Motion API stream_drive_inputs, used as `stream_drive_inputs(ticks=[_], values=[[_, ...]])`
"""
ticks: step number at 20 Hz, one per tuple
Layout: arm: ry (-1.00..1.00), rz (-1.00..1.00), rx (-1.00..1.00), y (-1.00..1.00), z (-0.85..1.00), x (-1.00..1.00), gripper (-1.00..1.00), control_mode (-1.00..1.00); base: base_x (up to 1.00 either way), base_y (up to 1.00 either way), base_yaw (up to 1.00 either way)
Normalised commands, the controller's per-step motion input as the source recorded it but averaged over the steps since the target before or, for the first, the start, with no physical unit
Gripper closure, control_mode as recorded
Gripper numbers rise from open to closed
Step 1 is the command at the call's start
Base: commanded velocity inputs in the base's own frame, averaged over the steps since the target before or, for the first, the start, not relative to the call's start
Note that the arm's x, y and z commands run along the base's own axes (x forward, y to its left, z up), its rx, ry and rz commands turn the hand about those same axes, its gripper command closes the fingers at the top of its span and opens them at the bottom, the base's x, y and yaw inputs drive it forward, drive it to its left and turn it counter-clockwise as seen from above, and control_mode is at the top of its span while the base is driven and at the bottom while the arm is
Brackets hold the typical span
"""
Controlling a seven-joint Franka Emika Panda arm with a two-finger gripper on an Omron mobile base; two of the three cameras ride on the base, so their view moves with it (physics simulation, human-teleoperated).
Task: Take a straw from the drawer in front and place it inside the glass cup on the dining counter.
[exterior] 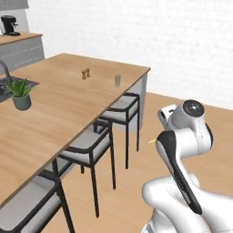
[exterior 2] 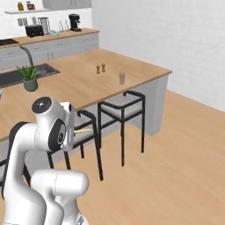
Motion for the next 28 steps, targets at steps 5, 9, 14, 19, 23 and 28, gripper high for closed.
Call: stream_drive_inputs(ticks=[5,9,14,19,23,28], values=[[0.00,0.00,0.00,0.00,0.00,0.00,1.00,1.00,0.87,-1.00,0.34],[0.00,0.00,0.00,0.00,0.00,0.00,1.00,1.00,0.85,-1.00,0.30],[0.00,0.00,0.00,0.00,0.00,0.00,1.00,1.00,0.69,-0.99,0.32],[0.00,0.00,0.00,0.00,0.00,0.00,1.00,1.00,0.51,-0.84,0.35],[0.00,0.00,0.00,0.00,0.00,0.00,1.00,1.00,0.54,-0.56,0.37],[0.00,0.00,0.00,0.00,0.00,0.00,1.00,1.00,0.50,-0.38,0.36]])
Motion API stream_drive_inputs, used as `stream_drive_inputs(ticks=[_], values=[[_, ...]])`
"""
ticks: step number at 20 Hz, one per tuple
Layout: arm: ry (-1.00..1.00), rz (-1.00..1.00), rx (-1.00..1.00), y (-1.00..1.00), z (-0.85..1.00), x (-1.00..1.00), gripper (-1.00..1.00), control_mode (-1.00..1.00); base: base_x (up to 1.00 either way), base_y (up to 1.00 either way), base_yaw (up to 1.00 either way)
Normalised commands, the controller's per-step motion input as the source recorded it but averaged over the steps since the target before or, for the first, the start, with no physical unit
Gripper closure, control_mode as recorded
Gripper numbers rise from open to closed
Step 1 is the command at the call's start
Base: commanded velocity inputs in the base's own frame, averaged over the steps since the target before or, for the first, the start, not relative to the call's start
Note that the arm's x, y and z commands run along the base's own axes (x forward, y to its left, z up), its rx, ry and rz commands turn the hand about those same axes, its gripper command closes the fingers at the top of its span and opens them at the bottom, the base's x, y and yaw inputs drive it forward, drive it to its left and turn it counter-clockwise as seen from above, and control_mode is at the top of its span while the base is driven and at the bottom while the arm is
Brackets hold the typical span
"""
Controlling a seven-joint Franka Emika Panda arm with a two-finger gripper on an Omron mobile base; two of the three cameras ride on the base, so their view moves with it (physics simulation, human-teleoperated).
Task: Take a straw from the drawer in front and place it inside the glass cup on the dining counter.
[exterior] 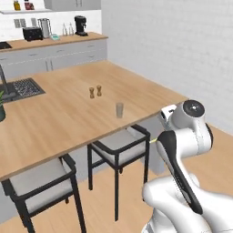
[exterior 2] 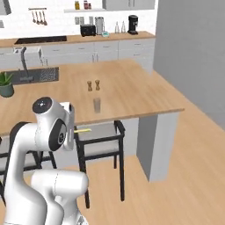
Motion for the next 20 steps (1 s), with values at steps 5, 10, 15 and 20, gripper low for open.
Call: stream_drive_inputs(ticks=[5,10,15,20], values=[[0.00,0.00,0.00,0.00,0.00,0.00,1.00,1.00,0.65,-0.34,0.31],[0.00,0.00,0.00,0.00,0.00,0.00,1.00,1.00,0.68,-0.28,0.26],[0.00,0.00,0.00,0.00,0.00,0.00,1.00,1.00,0.59,-0.28,0.23],[0.00,0.00,0.00,0.00,0.00,0.00,1.00,1.00,0.43,-0.29,0.23]])
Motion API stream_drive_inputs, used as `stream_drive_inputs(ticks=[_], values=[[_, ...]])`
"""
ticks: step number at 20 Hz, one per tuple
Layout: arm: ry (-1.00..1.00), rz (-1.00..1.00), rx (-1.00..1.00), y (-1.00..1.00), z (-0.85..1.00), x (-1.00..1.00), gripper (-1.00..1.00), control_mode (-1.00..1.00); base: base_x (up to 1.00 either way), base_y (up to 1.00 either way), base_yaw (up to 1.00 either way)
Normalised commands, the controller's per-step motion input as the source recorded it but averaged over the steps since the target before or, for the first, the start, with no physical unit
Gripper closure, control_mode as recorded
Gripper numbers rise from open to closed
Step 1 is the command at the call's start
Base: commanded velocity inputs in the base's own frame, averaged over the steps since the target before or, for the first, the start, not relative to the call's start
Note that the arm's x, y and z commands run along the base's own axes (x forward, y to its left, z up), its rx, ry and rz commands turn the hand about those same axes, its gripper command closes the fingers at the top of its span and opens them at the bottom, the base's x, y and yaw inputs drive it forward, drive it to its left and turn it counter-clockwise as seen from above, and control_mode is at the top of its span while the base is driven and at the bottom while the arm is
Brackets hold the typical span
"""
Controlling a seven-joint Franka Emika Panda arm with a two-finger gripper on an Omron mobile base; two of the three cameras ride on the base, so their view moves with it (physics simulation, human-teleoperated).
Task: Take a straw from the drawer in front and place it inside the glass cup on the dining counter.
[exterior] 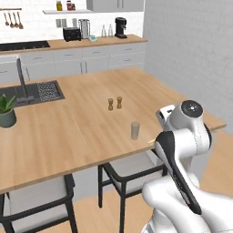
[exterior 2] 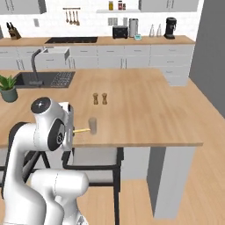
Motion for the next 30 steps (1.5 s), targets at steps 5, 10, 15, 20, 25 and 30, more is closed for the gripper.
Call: stream_drive_inputs(ticks=[5,10,15,20,25,30], values=[[-0.01,0.13,0.06,-0.15,0.00,0.25,1.00,-1.00,0.14,-0.09,0.09],[0.00,0.21,0.12,-0.30,0.00,0.65,1.00,-1.00,0.00,0.00,0.00],[0.06,0.15,0.16,-0.20,0.06,0.54,1.00,-1.00,0.00,0.00,0.00],[0.19,-0.01,0.17,0.02,0.44,0.27,1.00,-1.00,0.00,0.00,0.00],[0.30,-0.03,0.18,0.28,0.21,0.01,1.00,-1.00,0.00,0.00,0.00],[0.32,-0.05,0.18,0.55,0.00,0.09,1.00,-1.00,0.00,0.00,0.00]])
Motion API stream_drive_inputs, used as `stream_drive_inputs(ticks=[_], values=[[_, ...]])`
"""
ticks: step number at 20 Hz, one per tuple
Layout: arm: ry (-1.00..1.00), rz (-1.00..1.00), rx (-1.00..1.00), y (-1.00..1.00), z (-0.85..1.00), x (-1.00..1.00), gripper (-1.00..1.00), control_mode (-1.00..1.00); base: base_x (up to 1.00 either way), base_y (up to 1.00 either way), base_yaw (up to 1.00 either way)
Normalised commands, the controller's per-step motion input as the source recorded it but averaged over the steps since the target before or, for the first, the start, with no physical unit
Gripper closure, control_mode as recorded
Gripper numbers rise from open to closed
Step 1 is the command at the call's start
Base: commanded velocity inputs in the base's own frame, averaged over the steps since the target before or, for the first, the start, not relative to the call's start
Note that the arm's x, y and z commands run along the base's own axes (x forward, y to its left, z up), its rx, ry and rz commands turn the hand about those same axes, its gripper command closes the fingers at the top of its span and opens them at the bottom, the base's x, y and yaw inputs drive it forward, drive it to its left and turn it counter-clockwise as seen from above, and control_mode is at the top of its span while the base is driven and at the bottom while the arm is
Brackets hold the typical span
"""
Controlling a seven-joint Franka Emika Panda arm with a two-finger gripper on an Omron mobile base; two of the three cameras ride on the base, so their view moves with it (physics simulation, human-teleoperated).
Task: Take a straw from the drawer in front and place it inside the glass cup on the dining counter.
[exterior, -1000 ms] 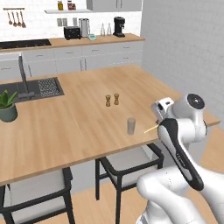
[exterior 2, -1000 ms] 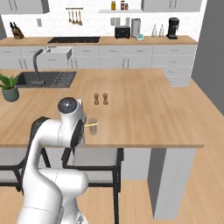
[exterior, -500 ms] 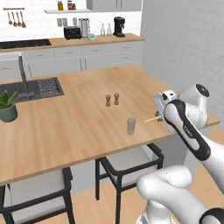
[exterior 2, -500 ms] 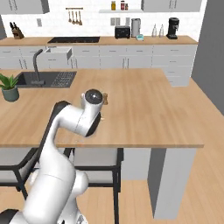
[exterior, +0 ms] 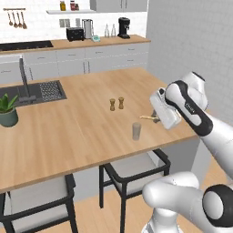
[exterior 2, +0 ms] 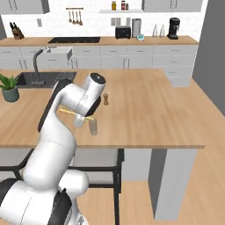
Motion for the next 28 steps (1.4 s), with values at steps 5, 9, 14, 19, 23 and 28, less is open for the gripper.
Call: stream_drive_inputs(ticks=[5,9,14,19,23,28], values=[[0.21,-0.02,0.21,0.31,-0.08,0.20,1.00,-1.00,0.00,0.00,0.00],[0.23,-0.01,0.07,-0.12,-0.02,0.06,1.00,-1.00,0.00,0.00,0.00],[0.07,-0.05,0.01,0.00,0.00,0.33,1.00,-1.00,0.00,0.00,0.00],[-0.13,-0.11,0.17,-0.06,0.02,0.35,1.00,-1.00,0.00,0.00,0.00],[-0.13,-0.10,0.26,-0.01,0.03,0.26,1.00,-1.00,0.00,0.00,0.00],[-0.12,-0.07,0.34,0.00,0.00,0.21,1.00,-1.00,0.00,0.00,0.00]])
